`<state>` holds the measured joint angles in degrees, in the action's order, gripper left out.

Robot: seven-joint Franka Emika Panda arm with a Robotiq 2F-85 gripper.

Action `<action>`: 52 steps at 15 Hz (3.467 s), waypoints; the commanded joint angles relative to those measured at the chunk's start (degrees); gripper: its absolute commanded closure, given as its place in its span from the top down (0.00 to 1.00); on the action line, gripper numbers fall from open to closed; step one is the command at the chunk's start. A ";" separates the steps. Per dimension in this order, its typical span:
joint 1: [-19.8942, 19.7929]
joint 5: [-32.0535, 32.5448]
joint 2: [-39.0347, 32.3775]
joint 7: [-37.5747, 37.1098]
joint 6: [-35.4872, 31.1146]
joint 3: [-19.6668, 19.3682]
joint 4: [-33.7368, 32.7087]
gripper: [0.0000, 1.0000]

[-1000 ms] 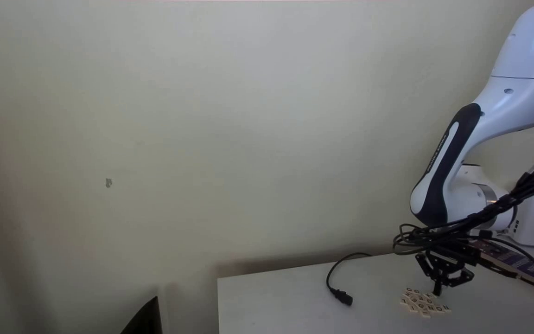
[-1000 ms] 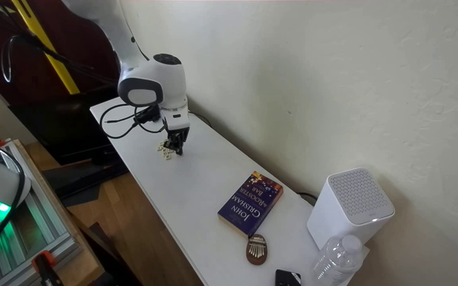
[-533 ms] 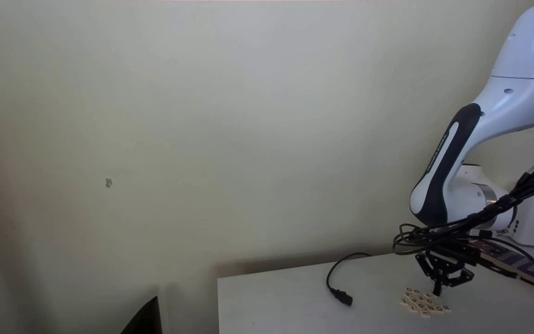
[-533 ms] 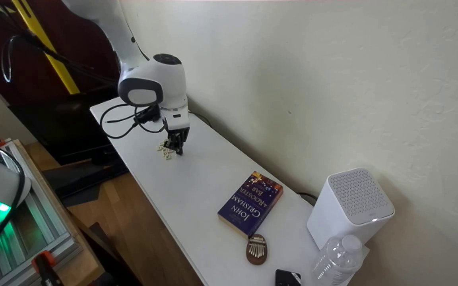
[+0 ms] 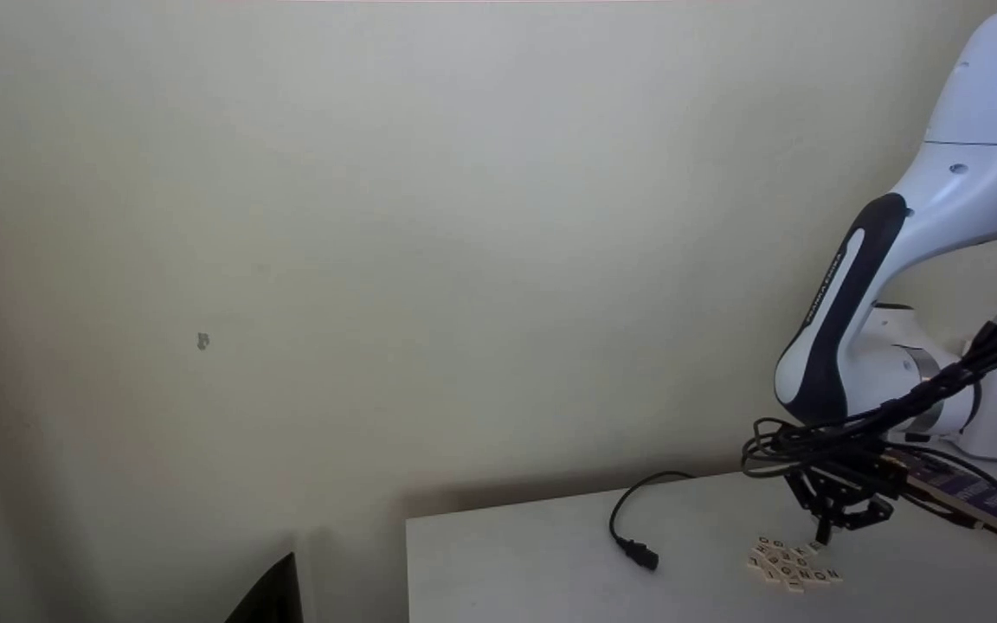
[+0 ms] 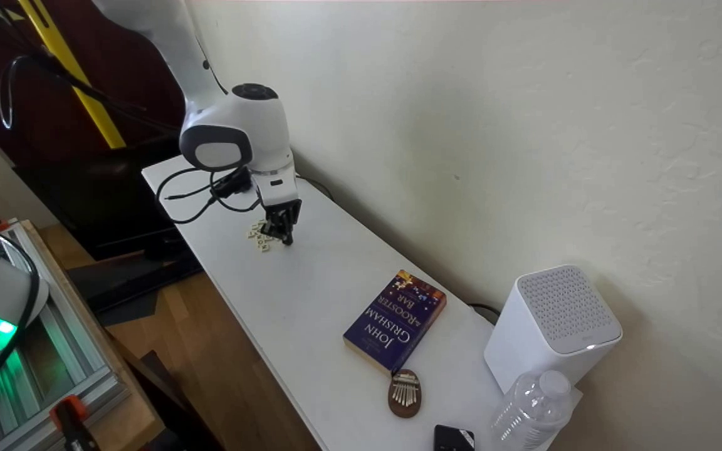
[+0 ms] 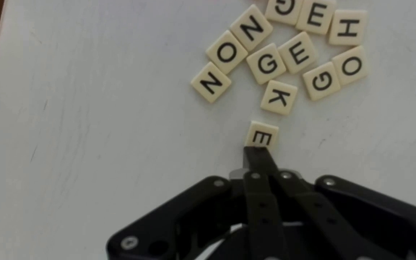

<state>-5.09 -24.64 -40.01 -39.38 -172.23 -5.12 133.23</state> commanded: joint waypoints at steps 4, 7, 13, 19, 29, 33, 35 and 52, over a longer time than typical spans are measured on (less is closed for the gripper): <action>-2.01 -0.16 5.05 5.46 -1.54 3.14 4.98 0.00; -2.02 1.40 6.44 11.70 -0.44 3.28 6.44 0.00; 2.02 8.10 6.84 22.53 -1.13 -0.64 8.67 0.00; 3.14 14.84 5.05 30.49 -5.31 -0.87 8.71 0.00; 2.07 24.79 4.11 43.42 -4.43 -0.65 9.88 0.00; 4.16 28.34 2.54 45.56 -5.26 -3.34 9.96 0.00; 5.08 29.12 1.40 45.50 -6.61 -4.68 9.57 0.00; 1.15 30.03 2.65 49.40 -12.20 -0.55 11.41 0.00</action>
<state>-1.90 2.99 -38.81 8.87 -183.72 -7.21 143.06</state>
